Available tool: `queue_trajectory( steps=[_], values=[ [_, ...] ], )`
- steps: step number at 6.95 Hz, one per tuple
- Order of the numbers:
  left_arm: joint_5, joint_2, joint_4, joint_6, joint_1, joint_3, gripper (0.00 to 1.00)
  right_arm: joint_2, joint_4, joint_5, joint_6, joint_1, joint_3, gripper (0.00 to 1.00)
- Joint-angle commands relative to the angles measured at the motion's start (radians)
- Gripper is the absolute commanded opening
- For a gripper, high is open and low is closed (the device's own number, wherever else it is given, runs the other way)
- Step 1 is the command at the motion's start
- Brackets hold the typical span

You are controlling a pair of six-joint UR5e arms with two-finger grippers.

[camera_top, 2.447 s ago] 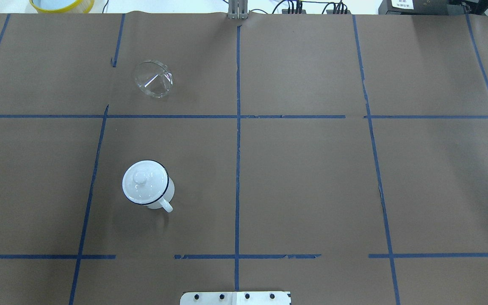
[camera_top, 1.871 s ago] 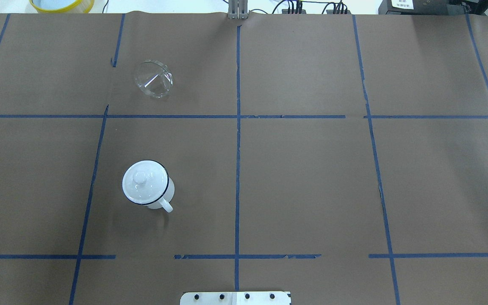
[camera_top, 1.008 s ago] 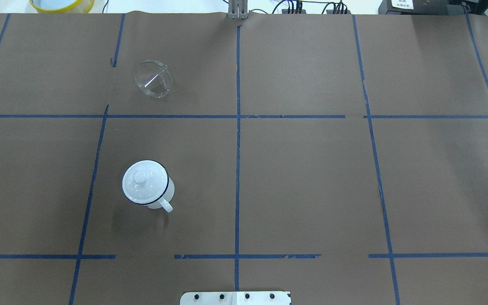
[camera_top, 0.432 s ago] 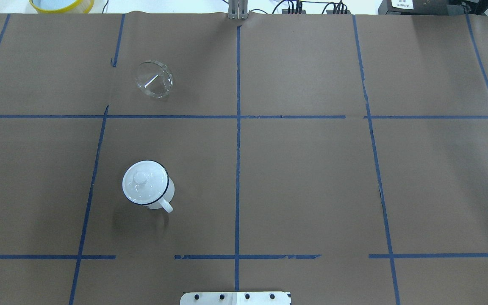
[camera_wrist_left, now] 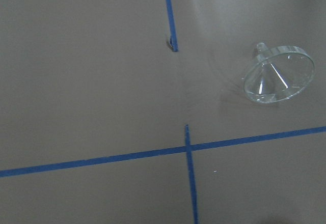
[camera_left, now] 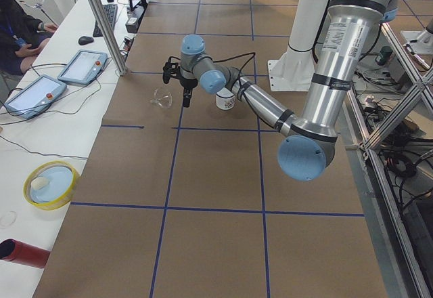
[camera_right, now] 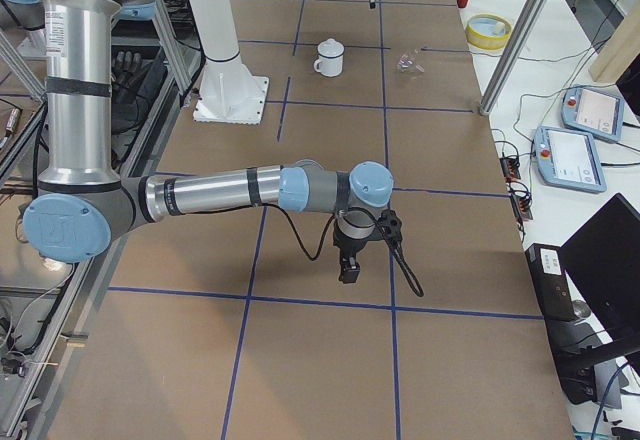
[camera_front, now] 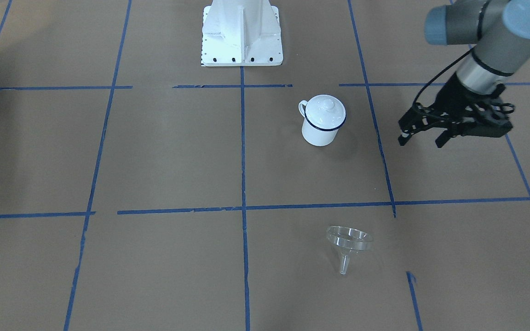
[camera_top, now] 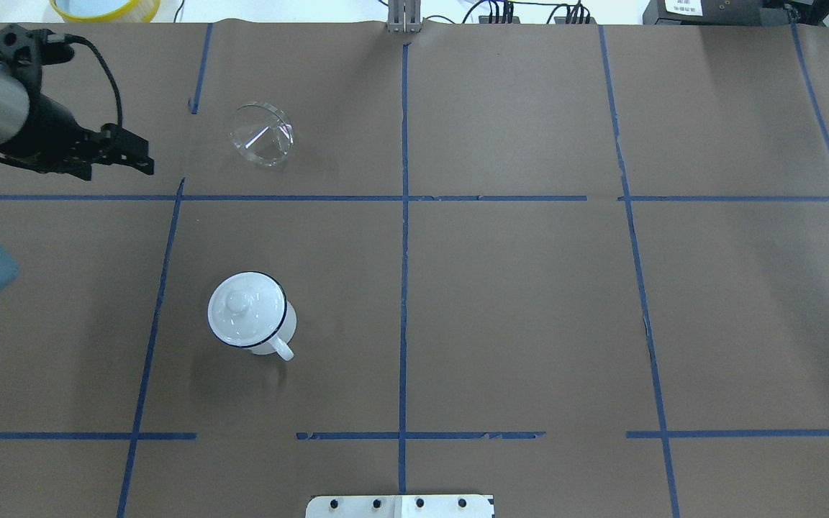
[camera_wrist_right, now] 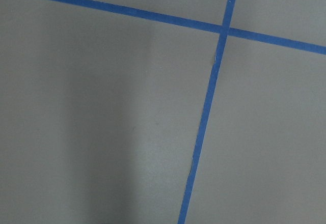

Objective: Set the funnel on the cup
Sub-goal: 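Move the left gripper down over the white lid on the mug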

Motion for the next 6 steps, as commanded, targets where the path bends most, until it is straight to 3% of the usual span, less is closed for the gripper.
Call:
queue_trajectory(
  steps=[1,2,3,6],
  values=[
    [0.119,-0.105,0.196,-0.174,0.169,-0.075,1.00,0.001,0.000,0.000,0.000,0.000,0.000,1.00],
    [0.156,-0.134,0.273,-0.246,0.234,-0.109,1.00,0.000,0.000,0.000,0.000,0.000,0.000,1.00],
    [0.232,-0.134,0.274,-0.316,0.301,-0.111,1.00,0.000,0.000,0.000,0.000,0.000,0.000,1.00],
    [0.262,-0.128,0.270,-0.374,0.361,-0.119,0.94,0.000,0.000,0.000,0.000,0.000,-0.001,1.00]
  ],
)
